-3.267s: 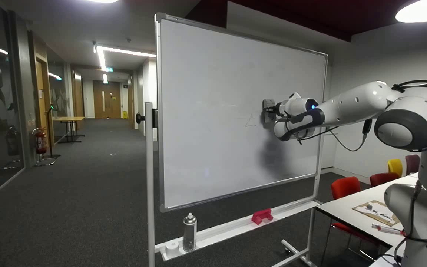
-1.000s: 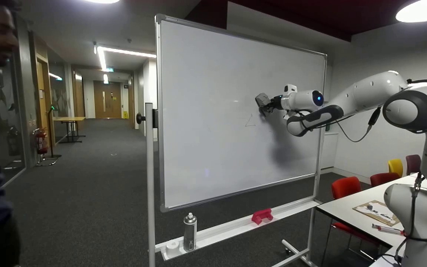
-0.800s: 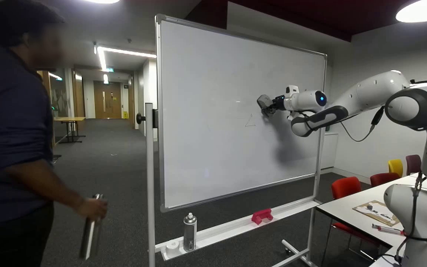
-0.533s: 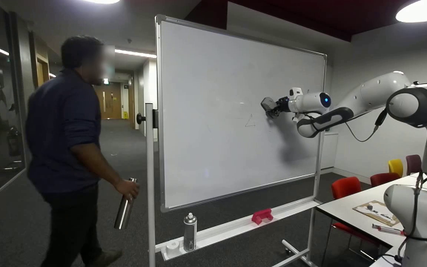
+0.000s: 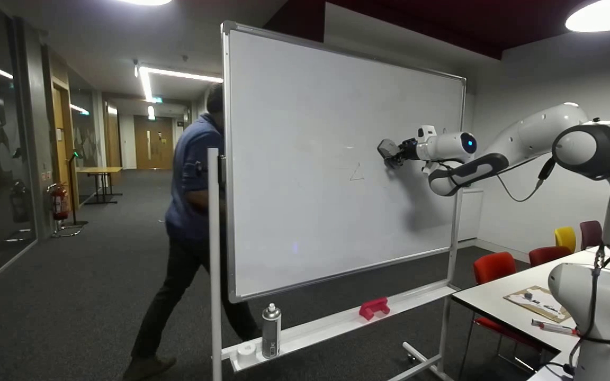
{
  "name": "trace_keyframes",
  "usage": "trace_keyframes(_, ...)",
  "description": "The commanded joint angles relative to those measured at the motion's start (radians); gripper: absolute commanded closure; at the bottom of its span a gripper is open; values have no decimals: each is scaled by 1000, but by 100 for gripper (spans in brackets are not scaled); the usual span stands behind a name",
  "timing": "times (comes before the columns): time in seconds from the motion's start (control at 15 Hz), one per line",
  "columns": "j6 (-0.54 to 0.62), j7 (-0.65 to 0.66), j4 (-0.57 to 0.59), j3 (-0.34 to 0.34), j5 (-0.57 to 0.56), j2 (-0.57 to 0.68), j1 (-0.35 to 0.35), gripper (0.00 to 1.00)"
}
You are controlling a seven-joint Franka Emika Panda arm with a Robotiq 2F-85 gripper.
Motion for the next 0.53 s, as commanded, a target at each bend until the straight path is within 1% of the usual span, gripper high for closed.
trace_keyframes(0.0, 0, -4, 2, 2, 3, 2, 2, 65)
trace_keyframes(0.47, -1, 43, 57, -25, 14, 26, 16, 65)
